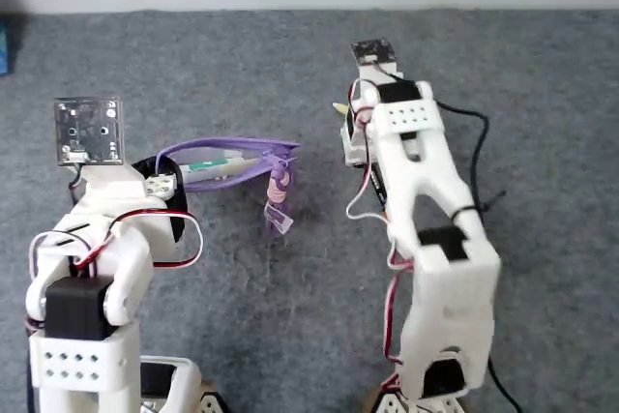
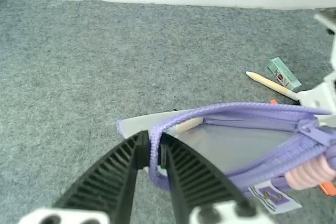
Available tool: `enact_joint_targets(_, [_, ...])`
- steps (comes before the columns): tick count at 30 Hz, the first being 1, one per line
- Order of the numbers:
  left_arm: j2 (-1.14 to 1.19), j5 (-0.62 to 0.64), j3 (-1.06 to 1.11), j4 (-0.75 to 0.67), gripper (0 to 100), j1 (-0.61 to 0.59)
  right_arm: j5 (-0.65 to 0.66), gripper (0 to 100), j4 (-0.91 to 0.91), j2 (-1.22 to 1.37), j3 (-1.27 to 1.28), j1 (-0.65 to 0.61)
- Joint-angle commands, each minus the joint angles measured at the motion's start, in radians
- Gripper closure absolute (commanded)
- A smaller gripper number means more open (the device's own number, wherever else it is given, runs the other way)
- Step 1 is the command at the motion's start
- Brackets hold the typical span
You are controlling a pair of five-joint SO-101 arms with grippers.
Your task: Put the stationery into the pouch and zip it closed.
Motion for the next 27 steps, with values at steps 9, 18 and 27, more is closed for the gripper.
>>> enact_joint_targets(9, [0.009,-0.006,-0.001,-0.006,99,0.006,0.107,82.9,0.077,0.412,-0.537,0.027])
enact_joint_targets(18, [0.009,-0.006,0.001,-0.006,99,0.006,0.109,97.5,0.220,0.515,-0.763,0.048])
enact_joint_targets(27, [0.009,-0.005,0.001,-0.008,99,0.006,0.084,99.1,0.469,0.507,-1.085,0.048])
